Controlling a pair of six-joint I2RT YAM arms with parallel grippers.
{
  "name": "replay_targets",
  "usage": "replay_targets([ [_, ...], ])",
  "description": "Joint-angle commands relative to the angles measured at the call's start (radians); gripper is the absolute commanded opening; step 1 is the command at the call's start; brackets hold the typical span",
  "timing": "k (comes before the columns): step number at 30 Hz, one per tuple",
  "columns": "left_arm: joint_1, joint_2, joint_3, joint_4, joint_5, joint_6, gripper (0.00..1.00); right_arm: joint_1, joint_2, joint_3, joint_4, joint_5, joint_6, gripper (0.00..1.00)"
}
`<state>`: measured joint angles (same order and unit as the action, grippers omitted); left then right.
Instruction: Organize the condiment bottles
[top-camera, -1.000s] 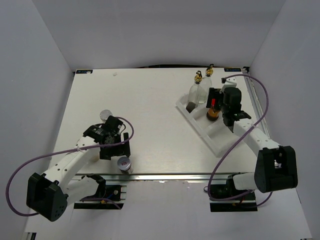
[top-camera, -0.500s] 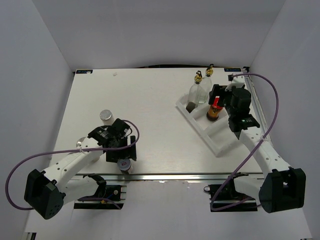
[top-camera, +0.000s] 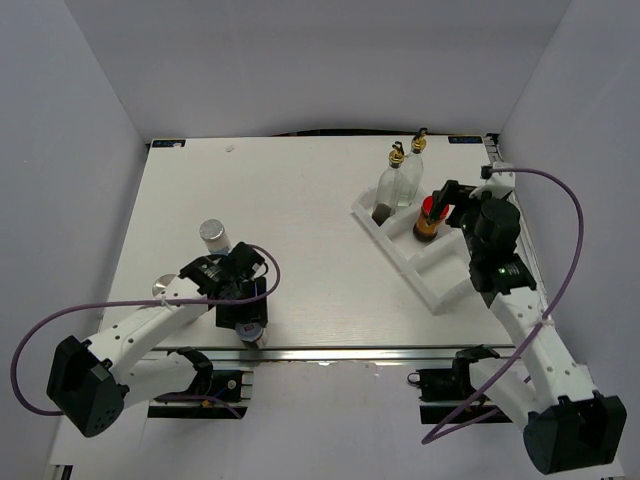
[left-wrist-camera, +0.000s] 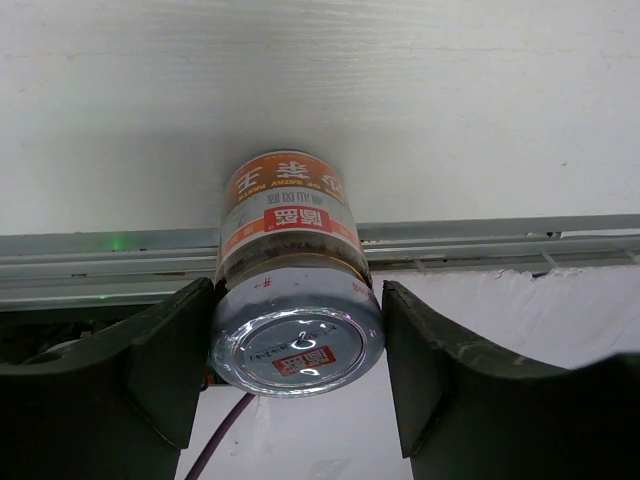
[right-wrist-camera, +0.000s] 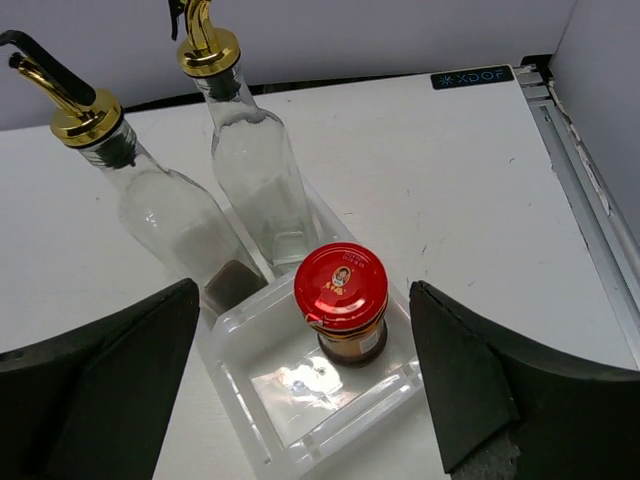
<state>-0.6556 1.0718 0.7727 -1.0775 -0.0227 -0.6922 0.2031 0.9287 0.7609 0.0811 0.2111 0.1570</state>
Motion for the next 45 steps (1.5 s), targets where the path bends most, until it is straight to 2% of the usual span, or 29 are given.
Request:
replay_targets([
  [1,-0.022,0.011,-0.047,0.066,0.013,-0.023,0.61,-0.002,-0.108,-0.049,0.005,0.04,0.081,0.89],
  [2,-0.027,0.02,-0.052,0.071,0.013,-0.027,0.57,-0.004,-0.148,-0.075,0.003,0.043,0.097,0.9],
  [3,-0.032,0.023,-0.052,0.074,0.01,-0.03,0.48,-0.004,-0.163,-0.086,0.002,0.047,0.101,0.89],
  [5,-0.041,0.03,-0.029,0.068,0.006,-0.03,0.34,-0.004,-0.186,-0.098,-0.01,0.054,0.101,0.89],
  [6,-0.042,0.042,-0.015,0.064,0.0,-0.02,0.31,-0.004,-0.209,-0.107,-0.03,0.068,0.104,0.89],
  [7,-0.042,0.054,0.002,0.07,-0.015,-0.015,0.2,-0.004,-0.22,-0.109,-0.043,0.074,0.108,0.89],
  [9,-0.044,0.098,0.078,0.074,-0.016,0.011,0.1,-0.004,-0.252,-0.13,-0.043,0.073,0.121,0.89],
  [10,-0.05,0.153,0.109,0.079,-0.008,0.016,0.01,-0.004,-0.258,-0.139,-0.024,0.08,0.131,0.89],
  [13,-0.087,0.25,0.241,0.09,-0.029,0.043,0.0,-0.004,-0.275,-0.173,0.029,0.096,0.127,0.89],
  [14,-0.088,0.279,0.278,0.088,-0.034,0.054,0.0,-0.004,-0.275,-0.176,0.037,0.146,0.124,0.89],
  [16,-0.095,0.351,0.396,0.106,-0.028,0.074,0.0,-0.004,-0.255,-0.126,-0.004,0.194,0.107,0.89],
  [22,-0.137,0.442,0.531,0.28,-0.065,0.089,0.0,-0.005,-0.255,-0.105,-0.045,0.212,0.104,0.89],
  [26,-0.199,0.543,0.647,0.338,-0.184,0.074,0.0,-0.005,-0.371,-0.169,-0.067,0.218,0.151,0.89],
  [28,-0.213,0.592,0.762,0.332,-0.152,0.078,0.0,-0.007,-0.421,-0.176,-0.079,0.258,0.154,0.89],
  [31,-0.236,0.677,0.836,0.356,-0.105,0.091,0.0,-0.007,-0.478,-0.184,-0.148,0.287,0.153,0.89],
  [33,-0.239,0.782,0.975,0.292,-0.065,0.076,0.0,-0.005,-0.485,-0.213,-0.127,0.298,0.138,0.89],
  [35,-0.243,0.848,1.118,0.268,-0.01,0.088,0.0,-0.005,-0.455,-0.16,-0.18,0.323,0.148,0.89],
  [37,-0.248,0.933,1.2,0.254,0.0,0.086,0.0,-0.005,-0.455,-0.173,-0.184,0.353,0.156,0.89],
  [38,-0.248,0.965,1.312,0.231,-0.008,0.089,0.0,-0.007,-0.462,-0.192,-0.173,0.359,0.151,0.89],
  [39,-0.248,0.994,1.359,0.202,-0.002,0.091,0.0,-0.007,-0.467,-0.192,-0.173,0.366,0.15,0.89],
  [45,-0.249,1.114,1.504,0.244,0.041,0.089,0.0,-0.007,-0.492,-0.209,-0.164,0.384,0.159,0.89],
])
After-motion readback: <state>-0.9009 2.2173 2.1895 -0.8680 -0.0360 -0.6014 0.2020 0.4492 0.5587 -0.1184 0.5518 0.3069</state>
